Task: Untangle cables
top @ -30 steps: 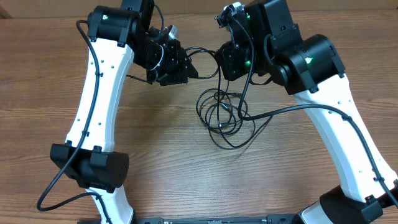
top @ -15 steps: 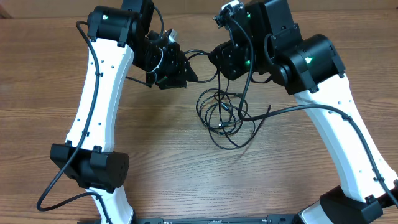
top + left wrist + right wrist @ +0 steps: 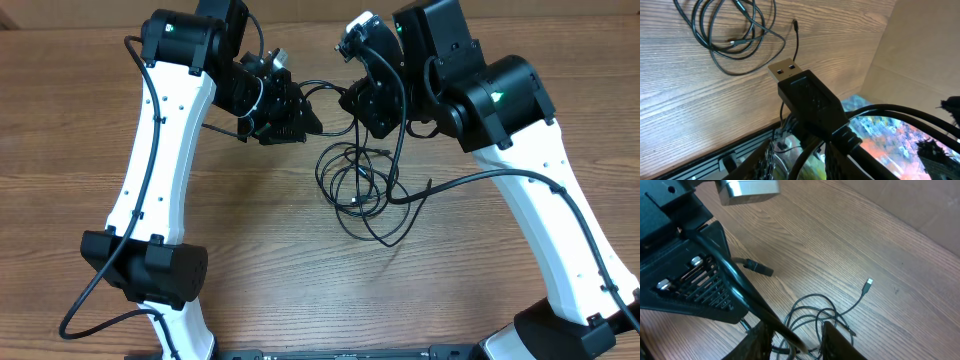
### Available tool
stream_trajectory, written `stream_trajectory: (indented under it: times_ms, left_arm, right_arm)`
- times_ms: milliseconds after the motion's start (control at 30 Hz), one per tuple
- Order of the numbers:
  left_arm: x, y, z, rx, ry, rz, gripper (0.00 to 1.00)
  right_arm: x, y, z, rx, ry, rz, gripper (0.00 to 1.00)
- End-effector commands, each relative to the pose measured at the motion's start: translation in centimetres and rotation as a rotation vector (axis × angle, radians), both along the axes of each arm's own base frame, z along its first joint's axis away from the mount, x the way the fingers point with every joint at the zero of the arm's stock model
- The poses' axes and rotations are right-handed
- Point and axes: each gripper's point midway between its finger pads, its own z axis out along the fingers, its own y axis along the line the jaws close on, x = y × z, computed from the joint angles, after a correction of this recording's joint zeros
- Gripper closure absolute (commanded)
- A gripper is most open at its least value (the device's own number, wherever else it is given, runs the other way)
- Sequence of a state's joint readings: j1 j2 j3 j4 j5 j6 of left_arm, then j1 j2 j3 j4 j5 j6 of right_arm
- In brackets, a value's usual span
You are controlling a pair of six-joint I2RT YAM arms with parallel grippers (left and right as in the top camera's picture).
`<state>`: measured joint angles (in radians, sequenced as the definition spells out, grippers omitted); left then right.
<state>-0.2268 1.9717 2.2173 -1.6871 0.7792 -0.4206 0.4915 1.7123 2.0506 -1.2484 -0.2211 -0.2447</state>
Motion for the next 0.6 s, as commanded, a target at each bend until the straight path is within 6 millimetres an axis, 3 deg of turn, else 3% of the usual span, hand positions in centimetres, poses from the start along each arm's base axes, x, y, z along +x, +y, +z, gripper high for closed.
stream_trajectory:
  times_ms: [0,200,433,567]
  left_arm:
    - [0.0,-0.4,0.9,-0.042,0.003,0.006,0.96]
    - [0.1,-0.1,0.6,-0.02,-0.004,0.008,0.96]
    - [0.4,0.8,-0.2,0.053,-0.019,0.02,0.96]
    - [1.9,4.1,-2.6,0.291,-0.034,0.128,0.96]
  right_arm:
    - [0.3,0.0,0.9,0.007,-0.037,0.014,0.73]
    - [0.6,0.1,1.2,0.016,-0.054,0.012,0.96]
    - [1.3,-0.5,1.4,0.056,-0.026,-0.07,0.96]
    - [3.2,-2.9,1.6,0.13,0.031,-0.308,0.96]
